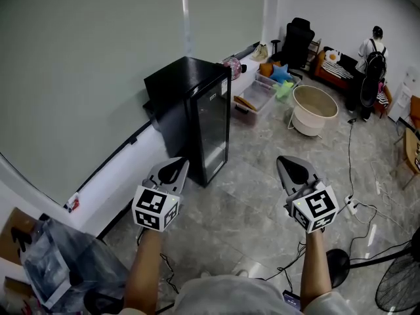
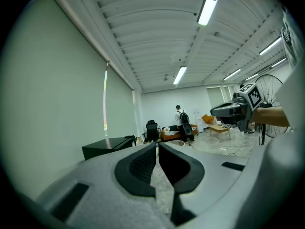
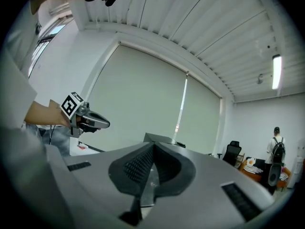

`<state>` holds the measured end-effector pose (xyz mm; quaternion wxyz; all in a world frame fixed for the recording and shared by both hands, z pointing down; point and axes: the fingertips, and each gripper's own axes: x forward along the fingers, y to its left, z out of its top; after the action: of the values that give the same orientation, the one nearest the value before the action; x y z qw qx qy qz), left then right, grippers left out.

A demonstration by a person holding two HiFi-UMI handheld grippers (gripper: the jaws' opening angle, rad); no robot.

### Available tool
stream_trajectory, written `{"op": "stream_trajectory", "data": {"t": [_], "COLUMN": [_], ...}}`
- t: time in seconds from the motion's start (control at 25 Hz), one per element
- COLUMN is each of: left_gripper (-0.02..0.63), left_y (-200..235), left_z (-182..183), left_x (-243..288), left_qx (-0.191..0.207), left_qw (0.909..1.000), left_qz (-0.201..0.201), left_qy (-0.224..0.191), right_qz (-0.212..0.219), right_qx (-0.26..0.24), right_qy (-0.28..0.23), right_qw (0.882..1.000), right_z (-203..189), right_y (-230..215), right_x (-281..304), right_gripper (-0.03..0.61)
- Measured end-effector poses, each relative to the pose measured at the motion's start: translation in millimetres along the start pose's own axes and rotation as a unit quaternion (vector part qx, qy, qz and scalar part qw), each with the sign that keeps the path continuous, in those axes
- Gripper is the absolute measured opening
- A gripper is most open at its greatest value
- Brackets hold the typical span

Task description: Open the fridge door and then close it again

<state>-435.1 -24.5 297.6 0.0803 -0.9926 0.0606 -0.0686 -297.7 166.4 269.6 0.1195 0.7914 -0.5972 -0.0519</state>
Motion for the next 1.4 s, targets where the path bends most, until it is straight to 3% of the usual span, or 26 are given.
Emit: {"op": "stream_trajectory", "data": {"t": [0.12,0.2,0.32,0.52,0.8,1.16,1.4], "left_gripper": [0.016,0.060,0.138,0.227,0.228,0.227,0.227], "left_y": [-4.7,-8.0,-15.7,-25.9,-50.4,-98.9,-102.8], "left_z": [-0.7,0.5,1.8,-2.1,-7.4,-14.7,-19.4], "left_x": [-1.7,-2.0,-1.7,-0.3,7.7,16.0,30.9], "left_qx": [-0.006,-0.012,-0.012,-0.001,-0.004,0.000,-0.012], "left_qw": [0.9999,0.9998,0.9997,1.0000,0.9999,0.9996,0.9990], "left_qz": [-0.007,-0.013,-0.020,-0.009,-0.007,0.008,0.025], "left_qy": [-0.004,-0.008,-0.009,0.000,0.014,0.026,0.034], "right_qz": [0.011,0.025,0.033,0.028,0.019,0.043,0.060], "right_qx": [0.015,0.034,0.052,0.037,0.013,0.019,0.025], "right_qy": [-0.001,0.001,-0.001,0.006,0.014,0.023,0.027], "right_qw": [1.000,0.999,0.998,0.999,1.000,0.999,0.998], "right_z": [-4.1,-8.2,-13.6,-22.7,-38.8,-68.9,-80.7], "right_y": [0.2,0.1,-4.1,-12.7,-33.7,-63.5,-75.3], "right_x": [-0.1,1.3,-0.6,-7.1,-22.3,-45.5,-42.8], "right_gripper": [0.028,0.186,0.241,0.265,0.272,0.272,0.272]}}
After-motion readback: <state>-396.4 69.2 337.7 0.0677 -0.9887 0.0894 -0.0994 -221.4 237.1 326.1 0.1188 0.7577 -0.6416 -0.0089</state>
